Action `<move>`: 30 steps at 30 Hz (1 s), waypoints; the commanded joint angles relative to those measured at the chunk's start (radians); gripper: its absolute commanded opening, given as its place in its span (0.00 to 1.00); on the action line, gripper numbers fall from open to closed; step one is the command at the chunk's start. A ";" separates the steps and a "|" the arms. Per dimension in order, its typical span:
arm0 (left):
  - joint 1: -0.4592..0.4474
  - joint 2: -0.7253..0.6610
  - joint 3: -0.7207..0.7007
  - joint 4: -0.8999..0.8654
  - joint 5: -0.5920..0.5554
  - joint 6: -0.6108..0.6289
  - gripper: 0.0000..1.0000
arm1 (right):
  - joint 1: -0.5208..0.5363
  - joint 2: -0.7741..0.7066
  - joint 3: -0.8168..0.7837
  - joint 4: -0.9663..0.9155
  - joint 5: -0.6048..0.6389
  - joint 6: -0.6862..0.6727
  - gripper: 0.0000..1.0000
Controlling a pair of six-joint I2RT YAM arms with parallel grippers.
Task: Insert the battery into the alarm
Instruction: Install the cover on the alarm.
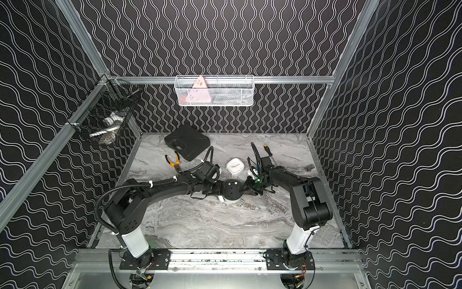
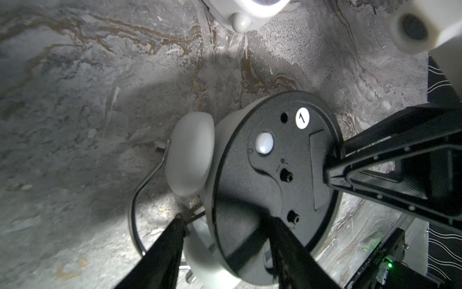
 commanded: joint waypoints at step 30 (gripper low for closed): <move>0.000 0.026 0.005 -0.070 -0.033 0.025 0.55 | 0.008 -0.013 0.042 -0.025 0.071 0.053 0.42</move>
